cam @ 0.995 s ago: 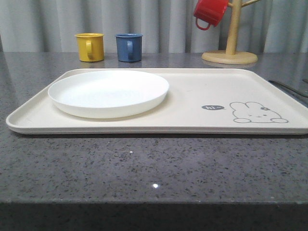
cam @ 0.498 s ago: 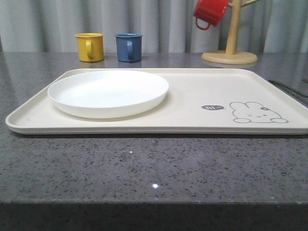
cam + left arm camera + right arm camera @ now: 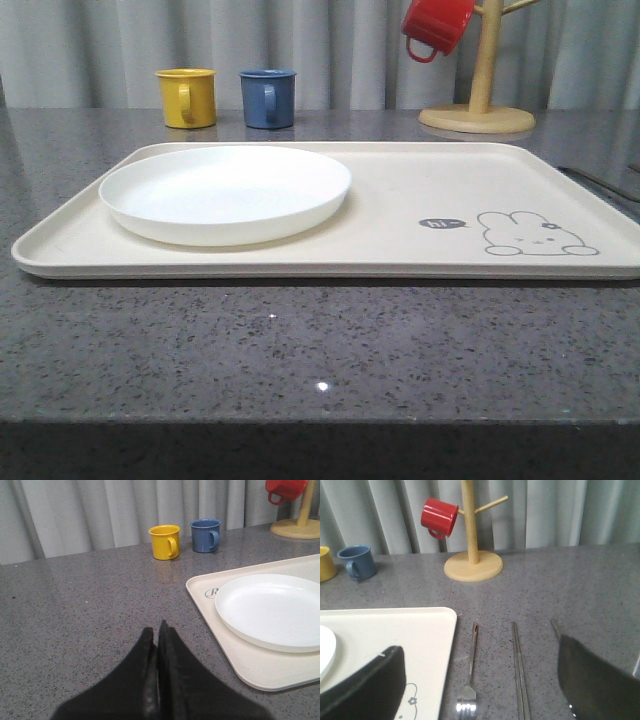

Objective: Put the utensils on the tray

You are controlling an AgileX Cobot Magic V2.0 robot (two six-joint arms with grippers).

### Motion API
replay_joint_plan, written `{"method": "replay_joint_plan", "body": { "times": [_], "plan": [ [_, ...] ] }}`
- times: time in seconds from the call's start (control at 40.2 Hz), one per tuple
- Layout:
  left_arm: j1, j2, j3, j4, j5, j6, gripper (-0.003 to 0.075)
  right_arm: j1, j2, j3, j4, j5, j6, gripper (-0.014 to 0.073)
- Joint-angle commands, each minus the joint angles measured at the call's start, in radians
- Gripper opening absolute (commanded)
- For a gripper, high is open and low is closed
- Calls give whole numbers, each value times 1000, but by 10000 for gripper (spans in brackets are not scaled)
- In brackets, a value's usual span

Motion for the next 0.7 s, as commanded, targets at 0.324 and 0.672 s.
{"method": "replay_joint_plan", "body": {
  "times": [0.324,0.672],
  "plan": [
    [-7,11,-25,-12,-84,-9,-18,-3,566,-409,15,275,-8,442],
    [-7,11,-25,-12,-84,-9,-18,42,875,-591,68,447,-7,442]
  ]
}}
